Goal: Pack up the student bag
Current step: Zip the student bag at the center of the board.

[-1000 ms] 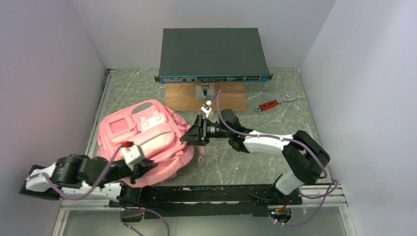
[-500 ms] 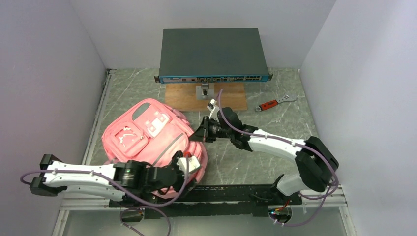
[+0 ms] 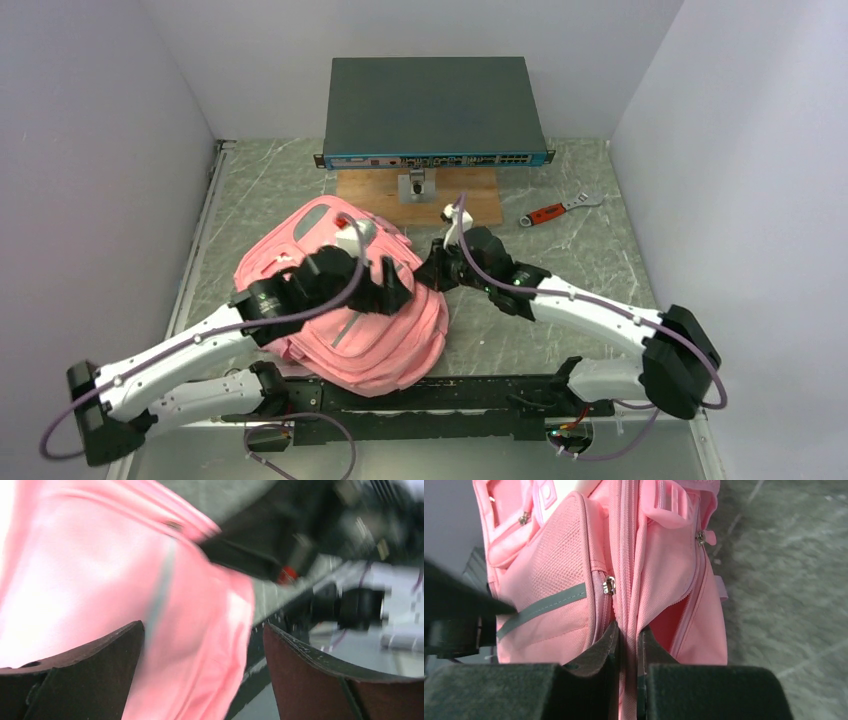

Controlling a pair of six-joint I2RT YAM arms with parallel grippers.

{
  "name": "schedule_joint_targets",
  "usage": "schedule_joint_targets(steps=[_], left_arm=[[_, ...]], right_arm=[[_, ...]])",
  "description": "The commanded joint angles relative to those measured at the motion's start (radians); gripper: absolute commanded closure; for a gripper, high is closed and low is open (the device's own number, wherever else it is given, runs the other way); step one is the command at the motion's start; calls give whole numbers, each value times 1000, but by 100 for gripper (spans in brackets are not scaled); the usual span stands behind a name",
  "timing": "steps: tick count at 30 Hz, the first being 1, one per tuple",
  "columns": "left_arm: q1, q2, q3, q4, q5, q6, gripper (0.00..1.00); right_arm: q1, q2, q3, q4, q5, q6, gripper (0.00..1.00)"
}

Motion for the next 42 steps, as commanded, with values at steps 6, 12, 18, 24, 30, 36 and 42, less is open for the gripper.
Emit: schedule_joint_targets(steps=[6,12,18,24,30,36,42], left_arm=[[318,76,-92,-76,158,-264,3],[340,136,57,-202,120,-278,2],[332,169,137,-353,152,-354,3],[187,208,193,-413,44,-419,0],[-39,477,455,-667,-150,-510,1],[-120,679,599,-817,-238,-501,7],[-123,508,397,-613,-256,-446,12]], right_arm=[[258,-112,-141,354,377,-29,100],[355,24,-132,452,281,-134,96],[349,32,71,6,140,-161,39],[301,-230,-79,-147,37,21,17],[276,-420,-356,4,-105,151,15],[200,-380,-506,253,-232,288,26],[187,-254,-548,481,-296,380,41]])
